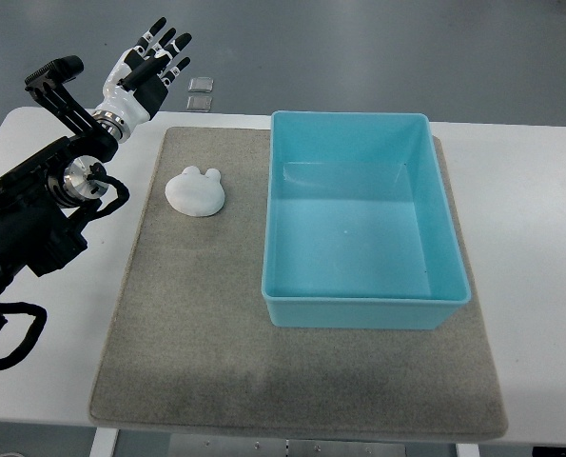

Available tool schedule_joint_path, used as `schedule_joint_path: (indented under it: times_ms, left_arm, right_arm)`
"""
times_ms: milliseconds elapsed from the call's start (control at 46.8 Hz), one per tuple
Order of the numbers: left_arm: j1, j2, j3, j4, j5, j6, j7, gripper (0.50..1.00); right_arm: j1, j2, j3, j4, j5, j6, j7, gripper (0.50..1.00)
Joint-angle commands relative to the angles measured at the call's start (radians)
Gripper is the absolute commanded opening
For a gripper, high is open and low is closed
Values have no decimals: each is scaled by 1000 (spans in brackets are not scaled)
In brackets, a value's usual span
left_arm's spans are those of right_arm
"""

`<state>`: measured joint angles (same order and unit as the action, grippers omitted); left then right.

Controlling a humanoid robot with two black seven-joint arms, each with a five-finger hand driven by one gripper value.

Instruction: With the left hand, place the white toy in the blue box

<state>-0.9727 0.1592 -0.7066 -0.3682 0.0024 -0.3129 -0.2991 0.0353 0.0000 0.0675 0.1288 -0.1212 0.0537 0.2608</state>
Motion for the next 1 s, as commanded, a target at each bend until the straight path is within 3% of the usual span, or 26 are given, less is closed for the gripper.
schedule_joint_path:
  times_ms: [0,470,747,982]
  left_arm:
    - [2,-1,1,0,1,0,0,994]
    - [3,20,10,-17,7,2,0,994]
    - [-3,77,22,-97,19,0,14,994]
    - [-37,100,156,-98,21,-2,15,994]
  right_arm:
    - [0,0,0,-2,0,0,0,936]
    - [0,0,0,-2,0,0,0,936]
    - [0,0,0,0,0,0,0,936]
    - [0,0,0,0,0,0,0,936]
